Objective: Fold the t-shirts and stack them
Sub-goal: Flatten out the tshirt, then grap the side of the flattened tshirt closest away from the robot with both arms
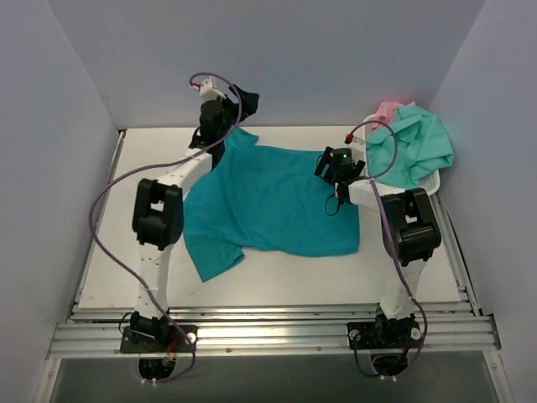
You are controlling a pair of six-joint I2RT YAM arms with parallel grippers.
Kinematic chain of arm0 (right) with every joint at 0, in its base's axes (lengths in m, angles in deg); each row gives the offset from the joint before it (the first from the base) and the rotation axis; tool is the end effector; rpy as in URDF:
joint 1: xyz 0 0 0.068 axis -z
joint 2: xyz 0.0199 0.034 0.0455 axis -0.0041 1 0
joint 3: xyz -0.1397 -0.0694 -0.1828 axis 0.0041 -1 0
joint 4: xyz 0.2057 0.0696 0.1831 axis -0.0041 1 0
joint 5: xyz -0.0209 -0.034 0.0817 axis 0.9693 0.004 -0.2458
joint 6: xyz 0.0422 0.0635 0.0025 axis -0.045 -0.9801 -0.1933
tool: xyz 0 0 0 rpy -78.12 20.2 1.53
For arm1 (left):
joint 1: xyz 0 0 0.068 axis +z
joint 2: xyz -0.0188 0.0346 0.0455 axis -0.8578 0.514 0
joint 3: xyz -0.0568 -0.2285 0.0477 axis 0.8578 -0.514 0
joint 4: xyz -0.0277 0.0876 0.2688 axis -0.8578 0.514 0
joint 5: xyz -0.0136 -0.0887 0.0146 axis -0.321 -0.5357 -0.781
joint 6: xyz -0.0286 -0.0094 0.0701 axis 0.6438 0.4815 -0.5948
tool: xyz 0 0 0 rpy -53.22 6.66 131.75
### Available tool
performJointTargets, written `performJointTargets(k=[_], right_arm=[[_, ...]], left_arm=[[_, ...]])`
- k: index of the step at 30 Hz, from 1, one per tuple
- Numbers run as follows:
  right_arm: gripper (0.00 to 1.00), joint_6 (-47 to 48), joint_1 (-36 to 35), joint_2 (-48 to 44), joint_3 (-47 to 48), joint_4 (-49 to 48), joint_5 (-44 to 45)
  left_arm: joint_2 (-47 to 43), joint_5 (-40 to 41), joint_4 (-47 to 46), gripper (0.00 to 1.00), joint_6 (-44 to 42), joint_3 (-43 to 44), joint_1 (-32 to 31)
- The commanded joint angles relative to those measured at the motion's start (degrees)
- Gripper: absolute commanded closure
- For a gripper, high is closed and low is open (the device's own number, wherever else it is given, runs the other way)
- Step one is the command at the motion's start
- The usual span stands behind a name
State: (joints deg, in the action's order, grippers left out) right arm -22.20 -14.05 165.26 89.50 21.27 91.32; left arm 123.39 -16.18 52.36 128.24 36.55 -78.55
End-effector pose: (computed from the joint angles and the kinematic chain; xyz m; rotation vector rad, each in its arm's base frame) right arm 0.4539 0.1007 0.1215 0.3839 1.9038 0.2783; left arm 0.5606 -0.1964 0.2344 -0.3561 1.5557 -0.8486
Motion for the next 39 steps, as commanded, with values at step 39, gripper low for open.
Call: performJointTargets(k=[39], right_arm=[[0.16, -36.66, -41.18, -55.84, -28.58, 37.38, 32.27]], left_arm=[[-92.30, 37.99, 64.06, 0.27, 36.34, -90.05, -23.67]])
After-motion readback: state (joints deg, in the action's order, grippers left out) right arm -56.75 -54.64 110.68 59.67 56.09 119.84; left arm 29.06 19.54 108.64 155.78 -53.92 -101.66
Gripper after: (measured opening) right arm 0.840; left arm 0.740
